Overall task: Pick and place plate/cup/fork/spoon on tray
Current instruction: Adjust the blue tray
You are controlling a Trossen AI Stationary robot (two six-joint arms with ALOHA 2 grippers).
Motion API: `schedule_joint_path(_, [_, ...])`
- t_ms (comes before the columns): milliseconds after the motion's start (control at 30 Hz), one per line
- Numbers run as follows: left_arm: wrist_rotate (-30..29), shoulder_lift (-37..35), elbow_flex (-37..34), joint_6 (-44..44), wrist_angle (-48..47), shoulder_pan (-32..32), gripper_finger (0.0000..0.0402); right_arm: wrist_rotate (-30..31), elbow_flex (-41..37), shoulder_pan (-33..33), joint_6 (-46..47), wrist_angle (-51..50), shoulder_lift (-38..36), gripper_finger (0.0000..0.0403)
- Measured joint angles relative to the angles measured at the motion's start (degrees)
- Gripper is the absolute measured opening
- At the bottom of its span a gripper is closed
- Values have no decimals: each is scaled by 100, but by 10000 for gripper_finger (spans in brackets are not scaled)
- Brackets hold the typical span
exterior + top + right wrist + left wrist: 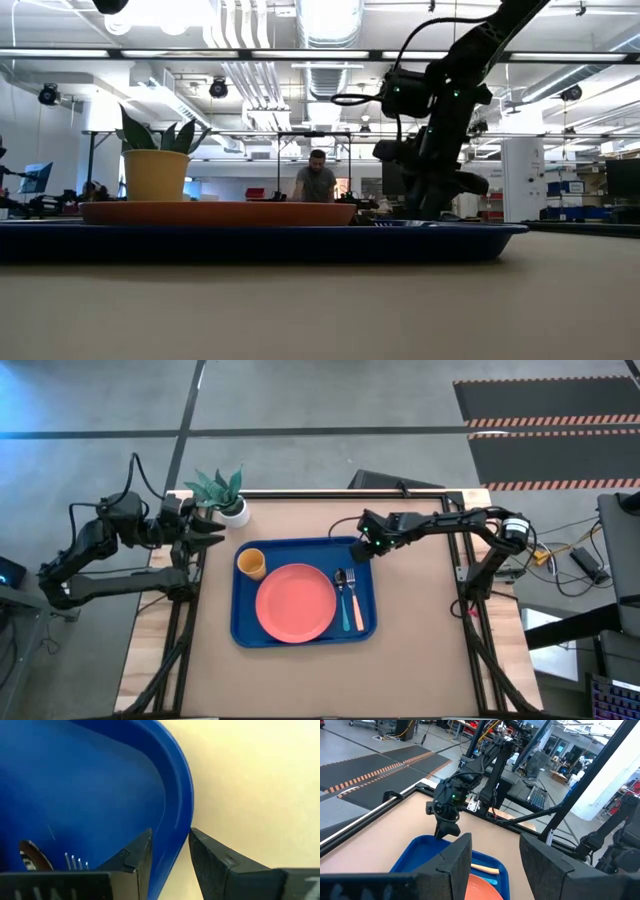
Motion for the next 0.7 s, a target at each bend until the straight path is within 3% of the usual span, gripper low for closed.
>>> schedule_joint_path(700, [0,33,1,4,0,0,149,-340,-171,-189,60,591,119,116])
